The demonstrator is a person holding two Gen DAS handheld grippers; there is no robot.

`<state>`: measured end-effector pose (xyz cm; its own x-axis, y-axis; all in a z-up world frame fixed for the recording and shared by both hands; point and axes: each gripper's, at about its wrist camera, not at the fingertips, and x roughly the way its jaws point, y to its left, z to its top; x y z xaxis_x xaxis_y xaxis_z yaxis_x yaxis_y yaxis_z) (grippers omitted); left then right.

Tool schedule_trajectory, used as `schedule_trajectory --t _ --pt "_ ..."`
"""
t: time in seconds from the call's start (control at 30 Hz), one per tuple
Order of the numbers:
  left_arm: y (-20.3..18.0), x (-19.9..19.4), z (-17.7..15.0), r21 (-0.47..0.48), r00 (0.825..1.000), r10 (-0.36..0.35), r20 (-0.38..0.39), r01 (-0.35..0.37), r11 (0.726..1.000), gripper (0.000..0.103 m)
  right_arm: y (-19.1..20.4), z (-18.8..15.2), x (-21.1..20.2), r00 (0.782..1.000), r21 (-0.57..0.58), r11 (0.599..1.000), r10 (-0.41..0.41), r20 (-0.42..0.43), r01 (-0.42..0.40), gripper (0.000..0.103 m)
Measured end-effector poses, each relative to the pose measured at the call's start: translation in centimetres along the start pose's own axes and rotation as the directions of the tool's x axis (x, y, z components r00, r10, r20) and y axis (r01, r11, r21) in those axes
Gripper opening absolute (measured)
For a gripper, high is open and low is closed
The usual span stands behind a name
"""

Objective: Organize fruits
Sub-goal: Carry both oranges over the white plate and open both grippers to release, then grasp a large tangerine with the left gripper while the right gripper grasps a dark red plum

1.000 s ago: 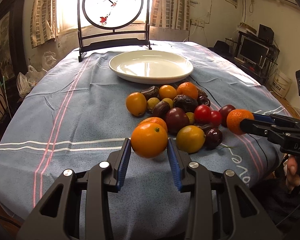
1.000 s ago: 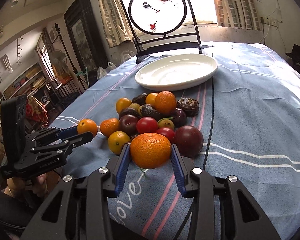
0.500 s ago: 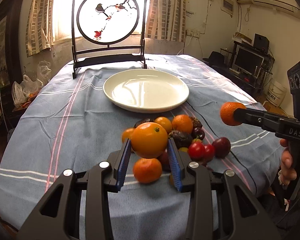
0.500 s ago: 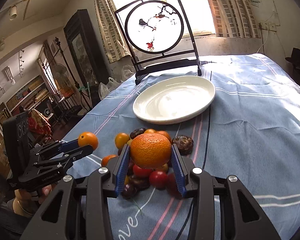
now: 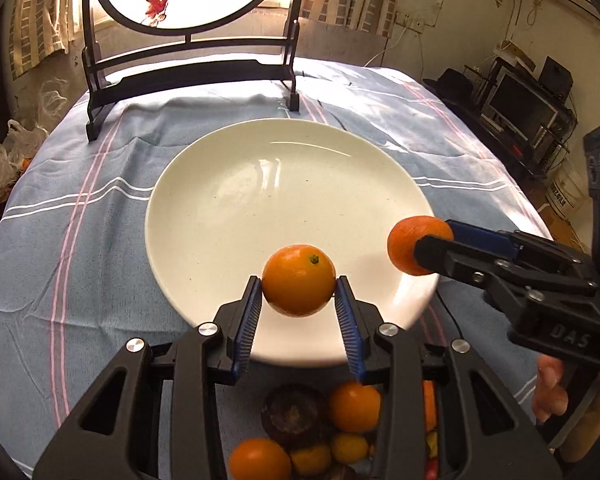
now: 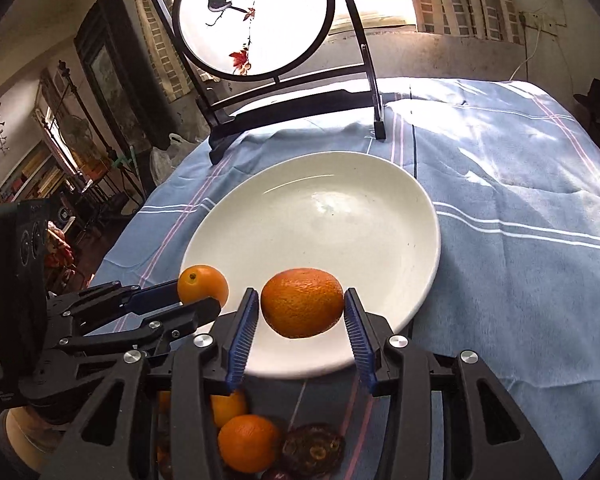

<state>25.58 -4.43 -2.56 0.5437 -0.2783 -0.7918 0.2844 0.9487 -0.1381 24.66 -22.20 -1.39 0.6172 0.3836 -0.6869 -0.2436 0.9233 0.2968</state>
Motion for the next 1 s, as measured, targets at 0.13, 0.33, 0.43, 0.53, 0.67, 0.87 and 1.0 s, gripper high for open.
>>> schedule_trajectory --t 0.13,0.33,0.43,0.53,0.67,0.87,1.0 --pt "1.2 -0.9 -0.4 -0.036 0.999 0.030 0.027 -0.029 0.999 0.045 0.4 0.1 -1.8 0.998 -0.008 1.000 -0.009 0.064 0.009 0.056" --pt "0.8 -8.2 -6.1 0.029 0.989 0.028 0.147 -0.033 0.999 0.072 1.6 -4.8 -7.1 0.993 -0.066 0.996 -0.055 0.104 0.062 0.058" --pt "0.1 -10.2 -10.3 0.102 0.991 0.031 0.131 -0.045 0.994 0.073 2.0 -8.3 -9.4 0.994 -0.078 0.996 -0.041 0.106 0.050 0.060" --pt "-0.3 -10.8 -14.2 0.157 0.995 0.043 0.089 -0.057 0.986 0.072 2.4 -11.6 -11.5 0.992 -0.090 0.994 -0.048 0.118 0.059 0.060" --pt "-0.3 -10.3 -17.3 0.171 0.995 0.072 0.069 -0.083 0.982 0.072 2.5 -14.8 -13.1 0.990 -0.073 0.995 -0.057 0.128 0.067 0.061" --pt "-1.1 -8.0 -17.8 0.169 0.998 0.054 0.044 -0.061 0.984 0.059 2.9 -17.1 -13.3 0.994 -0.068 0.995 -0.063 0.094 0.070 0.060" --pt "-0.4 -6.6 -17.1 0.082 0.999 -0.030 0.016 0.028 0.996 0.053 2.9 -17.7 -13.5 0.990 -0.089 0.990 -0.099 0.098 0.108 0.060"
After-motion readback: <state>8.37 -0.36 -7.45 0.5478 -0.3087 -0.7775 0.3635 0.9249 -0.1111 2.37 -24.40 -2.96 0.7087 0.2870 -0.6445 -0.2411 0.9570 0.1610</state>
